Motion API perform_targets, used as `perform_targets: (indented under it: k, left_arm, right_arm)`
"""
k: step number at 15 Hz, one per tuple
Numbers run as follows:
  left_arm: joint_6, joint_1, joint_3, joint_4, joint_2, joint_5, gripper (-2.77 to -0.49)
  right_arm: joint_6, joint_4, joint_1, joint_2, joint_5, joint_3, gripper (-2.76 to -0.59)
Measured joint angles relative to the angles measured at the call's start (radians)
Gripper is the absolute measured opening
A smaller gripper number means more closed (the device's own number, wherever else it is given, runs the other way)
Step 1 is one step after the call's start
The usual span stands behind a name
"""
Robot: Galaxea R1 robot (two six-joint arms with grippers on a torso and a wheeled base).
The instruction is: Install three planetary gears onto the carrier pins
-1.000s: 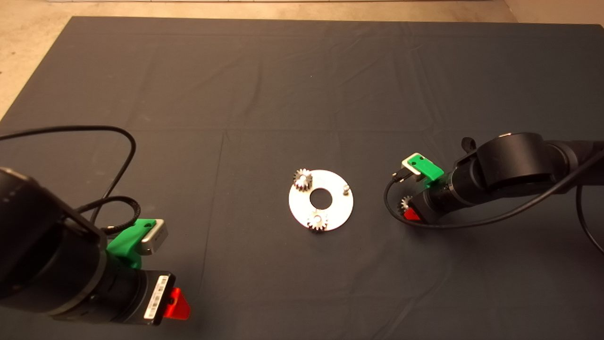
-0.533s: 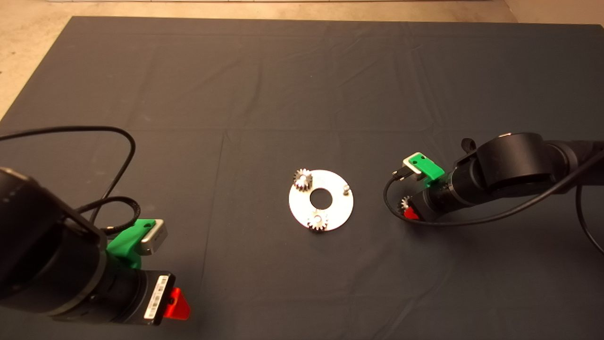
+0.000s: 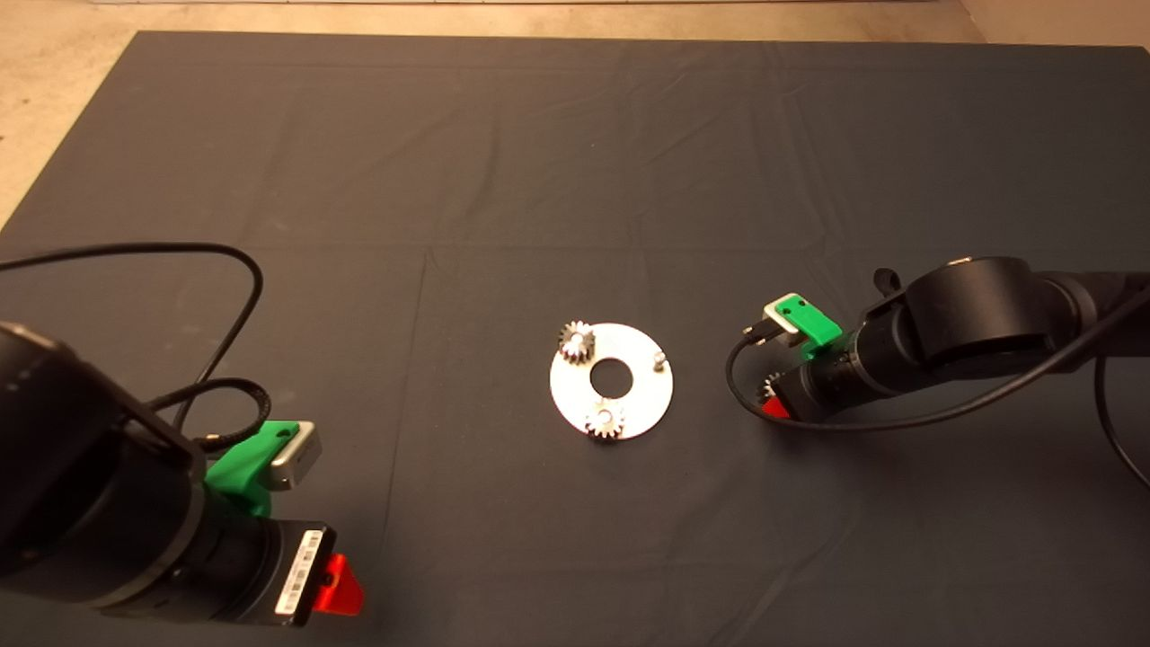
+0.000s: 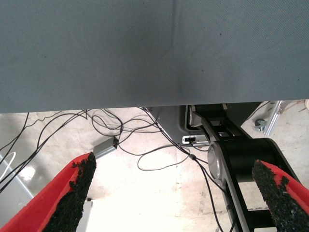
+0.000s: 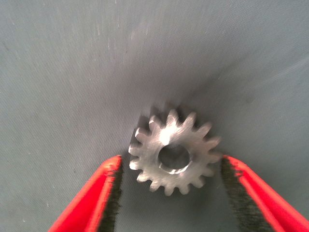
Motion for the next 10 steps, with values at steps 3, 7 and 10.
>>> perform_targets:
  k: [3, 7, 10]
  left_arm:
    - [0.000, 0.000, 0.000, -0.004, 0.008, 0.000, -0.93]
    - [0.000, 0.000, 0.001, -0.008, 0.016, 0.000, -0.93]
    - [-0.001, 0.000, 0.001, -0.014, 0.019, 0.000, -0.93]
  right_arm:
    - [0.000, 0.000, -0.008, -0.001, 0.015, 0.000, -1.99]
    - [0.000, 0.000, -0.013, -0.002, 0.032, -0.002, -1.99]
    - [-0.001, 0.000, -0.014, 0.000, 0.037, -0.004, -1.99]
